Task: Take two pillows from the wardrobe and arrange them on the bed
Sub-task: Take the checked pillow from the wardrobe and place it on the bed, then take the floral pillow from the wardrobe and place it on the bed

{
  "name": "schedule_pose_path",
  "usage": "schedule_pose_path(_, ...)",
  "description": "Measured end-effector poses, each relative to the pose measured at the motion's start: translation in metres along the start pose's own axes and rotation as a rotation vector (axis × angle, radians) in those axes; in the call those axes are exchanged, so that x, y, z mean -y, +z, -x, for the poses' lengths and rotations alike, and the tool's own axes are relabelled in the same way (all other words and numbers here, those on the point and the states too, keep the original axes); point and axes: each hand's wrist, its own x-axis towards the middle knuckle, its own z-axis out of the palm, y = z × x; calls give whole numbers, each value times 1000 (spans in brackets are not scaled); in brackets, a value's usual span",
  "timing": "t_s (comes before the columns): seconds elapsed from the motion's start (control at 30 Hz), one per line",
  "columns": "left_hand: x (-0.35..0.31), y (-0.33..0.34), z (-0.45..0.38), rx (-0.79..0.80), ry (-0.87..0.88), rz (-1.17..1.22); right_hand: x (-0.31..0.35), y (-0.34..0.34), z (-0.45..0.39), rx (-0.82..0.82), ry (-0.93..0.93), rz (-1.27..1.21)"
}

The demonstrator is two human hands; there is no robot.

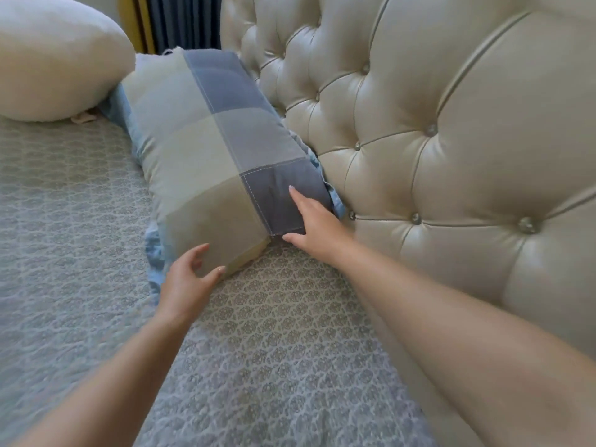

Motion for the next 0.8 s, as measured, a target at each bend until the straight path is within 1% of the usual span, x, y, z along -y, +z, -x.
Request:
schedule_pose_path(0.07, -23, 2, 38, 108, -7, 190, 1, -12, 50, -58, 30, -168)
schedule_pose_path(0.17, -61, 13, 97, 193, 28, 309, -5, -23, 131, -152, 71, -335)
schedule_pose_path(0.23, -84, 23, 142, 266, 33, 354, -16, -27, 193, -213, 145, -450)
schedule_pose_path(0.33, -111, 40, 216, 396, 44, 364, -38, -24, 298, -283, 296, -586)
schedule_pose_path(0.4, -121, 57, 266, 478, 42, 346, -52, -15, 371, -308, 416, -632)
schedule_pose_path(0.47, -126, 77, 316, 546, 45, 311, -62, -12, 439, -339, 496, -648)
schedule_pose_path(0.63, -133, 124, 451, 692, 38, 244, -72, -14, 591, -463, 530, -738)
schedule_pose_path(0.8, -148, 155, 577, 713, 60, 254, -83, -27, 747, -635, 554, -814)
